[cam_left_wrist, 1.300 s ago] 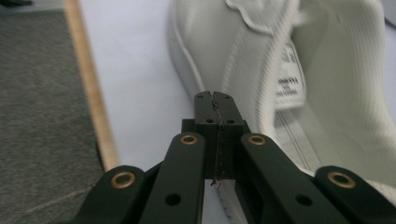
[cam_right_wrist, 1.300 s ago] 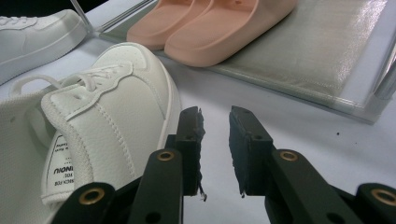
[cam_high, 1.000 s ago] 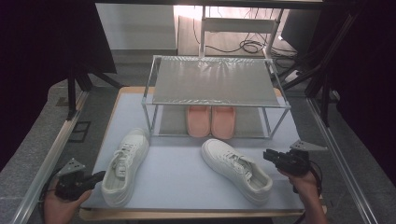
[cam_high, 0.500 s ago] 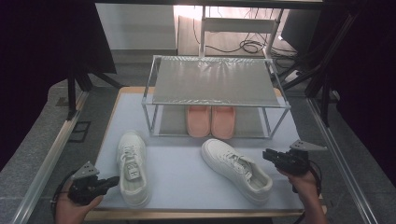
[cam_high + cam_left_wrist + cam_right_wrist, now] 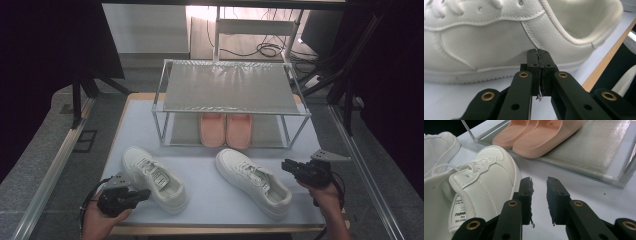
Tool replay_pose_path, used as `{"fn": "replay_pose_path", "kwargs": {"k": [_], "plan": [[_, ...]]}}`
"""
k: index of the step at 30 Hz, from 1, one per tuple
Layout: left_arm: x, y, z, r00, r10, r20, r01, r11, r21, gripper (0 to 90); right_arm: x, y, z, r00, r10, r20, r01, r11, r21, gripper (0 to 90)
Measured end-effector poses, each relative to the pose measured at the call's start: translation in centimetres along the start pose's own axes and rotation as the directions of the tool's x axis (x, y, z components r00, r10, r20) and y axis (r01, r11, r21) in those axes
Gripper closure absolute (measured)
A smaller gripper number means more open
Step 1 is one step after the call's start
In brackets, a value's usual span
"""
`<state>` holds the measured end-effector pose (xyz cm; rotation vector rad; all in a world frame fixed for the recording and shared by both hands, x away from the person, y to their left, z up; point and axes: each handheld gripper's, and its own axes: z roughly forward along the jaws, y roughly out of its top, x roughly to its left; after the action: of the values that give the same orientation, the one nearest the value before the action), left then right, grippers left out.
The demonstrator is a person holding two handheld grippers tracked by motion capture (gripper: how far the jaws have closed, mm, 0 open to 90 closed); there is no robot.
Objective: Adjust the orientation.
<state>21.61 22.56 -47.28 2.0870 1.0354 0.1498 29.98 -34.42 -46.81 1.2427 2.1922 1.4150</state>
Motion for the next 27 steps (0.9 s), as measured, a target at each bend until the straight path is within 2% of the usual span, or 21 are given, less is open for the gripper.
{"fn": "replay_pose_path", "kwargs": {"k": [7, 11, 17, 21, 27], "plan": [[-0.1, 0.0, -0.2, 1.0, 0.001, -0.005, -0.001, 1.0, -0.004, 85.8, -0.1, 0.0, -0.2, 1.0, 0.001, 0.004, -0.001, 1.0, -0.009, 74.6], [0.2, 0.0, -2.0, 0.9999, -0.013, -0.002, 0.013, 0.998, -0.062, 83.8, 0.2, 0.3, -0.6, 1.0, -0.001, 0.006, 0.002, 1.0, -0.025, 74.7], [0.6, 1.5, -4.1, 0.9981, -0.022, -0.057, 0.013, 0.9897, -0.142, 75.9, 1.1, 1.1, -1.3, 0.9997, -0.022, -0.007, 0.021, 0.998, -0.051, 74.5], [0.4, 2.9, -4.2, 0.9974, -0.01, -0.071, -0.003, 0.9855, -0.169, 71.5, 1.7, 1.5, -1.5, 0.9994, -0.027, -0.023, 0.025, 0.998, -0.064, 74.2], [0.0, 4.1, -3.3, 0.9985, 0.009, -0.054, -0.018, 0.9852, -0.17, 68.3, 1.8, 1.5, -1.5, 0.999, -0.032, -0.03, 0.03, 0.998, -0.061, 73.6]]}}
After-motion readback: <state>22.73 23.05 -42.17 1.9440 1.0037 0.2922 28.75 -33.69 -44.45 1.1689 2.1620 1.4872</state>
